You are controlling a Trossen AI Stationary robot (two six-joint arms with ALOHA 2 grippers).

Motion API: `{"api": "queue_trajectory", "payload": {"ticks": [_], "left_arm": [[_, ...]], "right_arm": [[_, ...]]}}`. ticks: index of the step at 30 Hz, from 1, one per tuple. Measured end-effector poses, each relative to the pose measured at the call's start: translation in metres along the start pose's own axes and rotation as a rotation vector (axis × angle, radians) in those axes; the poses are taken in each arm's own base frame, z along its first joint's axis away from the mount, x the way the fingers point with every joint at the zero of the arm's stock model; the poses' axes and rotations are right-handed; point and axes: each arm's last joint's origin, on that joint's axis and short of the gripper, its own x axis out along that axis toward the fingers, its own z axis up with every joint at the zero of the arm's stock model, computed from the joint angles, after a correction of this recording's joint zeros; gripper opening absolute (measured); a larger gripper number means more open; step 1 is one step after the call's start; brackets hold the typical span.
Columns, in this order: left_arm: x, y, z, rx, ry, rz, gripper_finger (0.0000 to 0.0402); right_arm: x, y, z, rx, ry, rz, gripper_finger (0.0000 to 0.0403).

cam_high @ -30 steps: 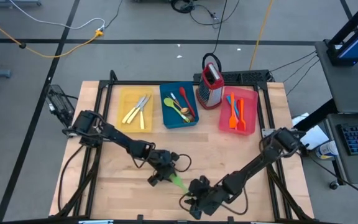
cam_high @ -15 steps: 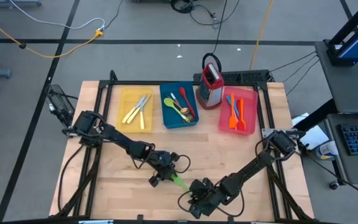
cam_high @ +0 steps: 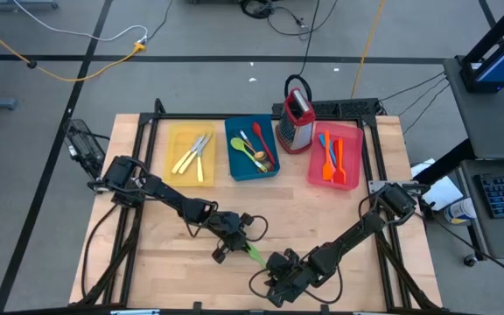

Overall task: Pick & Place Kitchen Items
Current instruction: Put the green spatula into the pink bin

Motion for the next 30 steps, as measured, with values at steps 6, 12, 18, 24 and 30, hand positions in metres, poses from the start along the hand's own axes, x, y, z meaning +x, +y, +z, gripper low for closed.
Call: {"api": "queue_trajectory", "payload": {"ticks": [6,12,18,24,30], "left_arm": [[-0.002,-0.006,0.007,-0.071,-0.014,0.011,0.0015],[-0.005,-0.012,0.013,-0.132,-0.017,0.003,0.0010],[-0.008,-0.015,0.017,-0.131,-0.018,0.003,0.0017],[-0.007,-0.017,0.017,-0.160,-0.009,0.003,0.0009],[-0.007,-0.017,0.018,-0.222,-0.017,0.029,0.0015]], "right_arm": [[0.001,-0.002,0.003,-0.069,-0.005,-0.012,0.0137],[0.001,-0.003,0.006,-0.231,-0.018,-0.008,0.0137],[-0.007,0.005,0.022,-0.363,-0.129,0.052,0.0137],[-0.038,0.010,0.042,-0.370,-0.254,0.005,0.0137],[-0.042,0.004,0.041,-0.322,-0.208,-0.029,0.0137]]}}
